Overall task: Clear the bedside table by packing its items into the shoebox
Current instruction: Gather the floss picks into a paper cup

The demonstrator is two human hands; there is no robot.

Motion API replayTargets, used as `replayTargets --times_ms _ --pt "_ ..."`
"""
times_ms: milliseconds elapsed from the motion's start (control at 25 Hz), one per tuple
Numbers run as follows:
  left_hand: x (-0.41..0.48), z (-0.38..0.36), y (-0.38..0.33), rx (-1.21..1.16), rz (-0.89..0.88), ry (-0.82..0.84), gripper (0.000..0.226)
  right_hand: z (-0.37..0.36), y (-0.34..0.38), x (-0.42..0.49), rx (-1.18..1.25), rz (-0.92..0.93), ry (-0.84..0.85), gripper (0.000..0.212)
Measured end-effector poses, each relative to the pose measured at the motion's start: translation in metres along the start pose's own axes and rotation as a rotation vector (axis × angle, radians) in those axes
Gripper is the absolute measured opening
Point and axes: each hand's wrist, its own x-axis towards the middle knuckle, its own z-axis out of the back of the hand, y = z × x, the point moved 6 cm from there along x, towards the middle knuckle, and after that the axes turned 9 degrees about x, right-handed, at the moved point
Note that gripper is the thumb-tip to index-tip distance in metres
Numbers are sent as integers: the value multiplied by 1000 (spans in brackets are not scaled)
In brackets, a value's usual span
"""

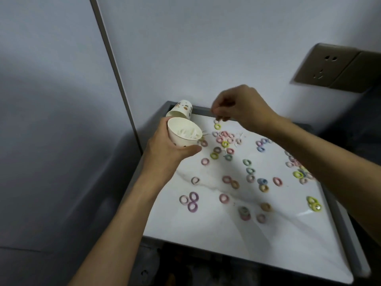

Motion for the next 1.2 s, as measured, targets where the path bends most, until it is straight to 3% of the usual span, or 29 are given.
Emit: replayTargets --times_ms 120,240,400,800,1000,1200 --pt "3 -2 -2 -43 12 -16 77 -9 -68 -9 -339 -177 48 5" --pt "5 -7 -3 -34 24 -31 77 -35 -106 -20 -445 -193 140 27" --pt "7 -16 -7 -8 27 -34 74 -41 -119 -23 -358 -100 46 19" --pt "3 -34 -24 -23 20 -19 76 25 -133 -50 39 -266 -220 15" --pt "4 -42 -28 -5 37 4 75 43 -142 -75 -292 -339 75 7" --pt "2 -44 -30 16 45 -5 76 26 -135 -48 -368 -398 -96 19"
